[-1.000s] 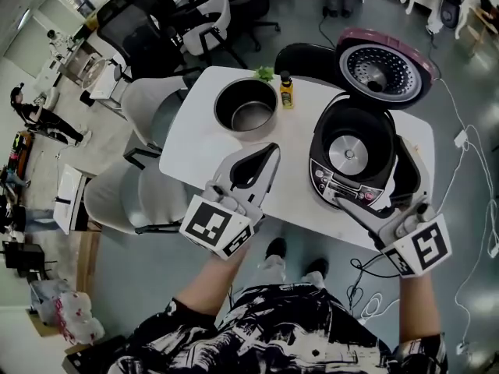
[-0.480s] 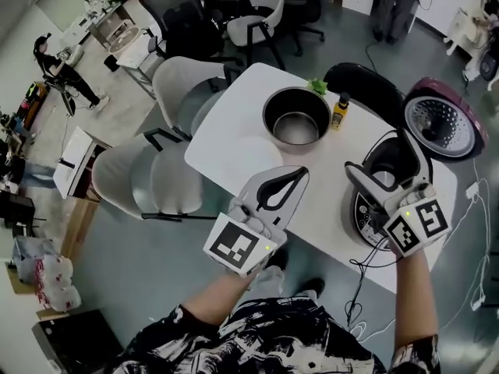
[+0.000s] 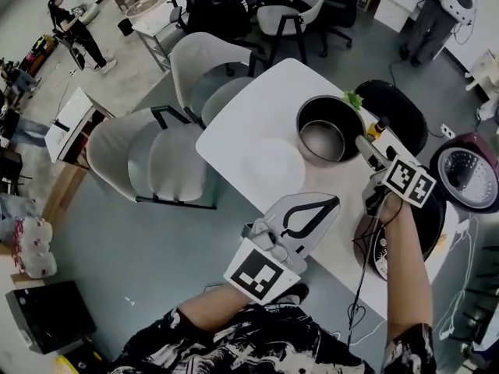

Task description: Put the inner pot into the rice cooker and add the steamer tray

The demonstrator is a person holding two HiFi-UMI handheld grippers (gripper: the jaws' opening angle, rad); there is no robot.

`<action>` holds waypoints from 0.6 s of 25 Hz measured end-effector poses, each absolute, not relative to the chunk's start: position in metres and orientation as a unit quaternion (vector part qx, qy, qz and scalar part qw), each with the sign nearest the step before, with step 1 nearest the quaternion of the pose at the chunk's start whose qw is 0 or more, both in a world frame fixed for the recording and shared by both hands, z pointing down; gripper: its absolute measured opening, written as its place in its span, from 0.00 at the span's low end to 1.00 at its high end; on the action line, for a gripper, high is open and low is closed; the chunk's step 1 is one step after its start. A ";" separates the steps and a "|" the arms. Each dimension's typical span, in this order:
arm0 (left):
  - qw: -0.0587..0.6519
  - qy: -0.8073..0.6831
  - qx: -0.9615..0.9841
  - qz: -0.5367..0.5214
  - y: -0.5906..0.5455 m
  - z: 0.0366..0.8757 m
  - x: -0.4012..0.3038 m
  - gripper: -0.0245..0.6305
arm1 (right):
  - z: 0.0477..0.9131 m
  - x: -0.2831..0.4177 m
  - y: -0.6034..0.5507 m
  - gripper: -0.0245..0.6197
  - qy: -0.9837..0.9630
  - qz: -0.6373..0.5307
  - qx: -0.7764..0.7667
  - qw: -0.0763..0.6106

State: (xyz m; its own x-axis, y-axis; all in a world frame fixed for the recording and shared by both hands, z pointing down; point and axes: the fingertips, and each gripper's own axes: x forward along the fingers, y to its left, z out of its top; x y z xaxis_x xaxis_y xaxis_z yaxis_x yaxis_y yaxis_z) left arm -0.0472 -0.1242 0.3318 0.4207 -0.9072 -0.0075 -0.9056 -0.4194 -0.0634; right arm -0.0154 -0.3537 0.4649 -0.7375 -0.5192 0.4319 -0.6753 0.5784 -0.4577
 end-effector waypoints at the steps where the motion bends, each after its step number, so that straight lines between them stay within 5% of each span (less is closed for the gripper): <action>1: 0.027 0.537 -0.843 -0.013 -0.126 0.336 -0.052 0.04 | 0.482 -0.020 -0.362 0.89 -0.867 0.335 0.346 0.131; 15: -0.008 0.550 -0.835 0.028 -0.132 0.372 -0.093 0.04 | 0.644 -0.035 -0.409 0.89 -0.723 0.476 0.423 0.266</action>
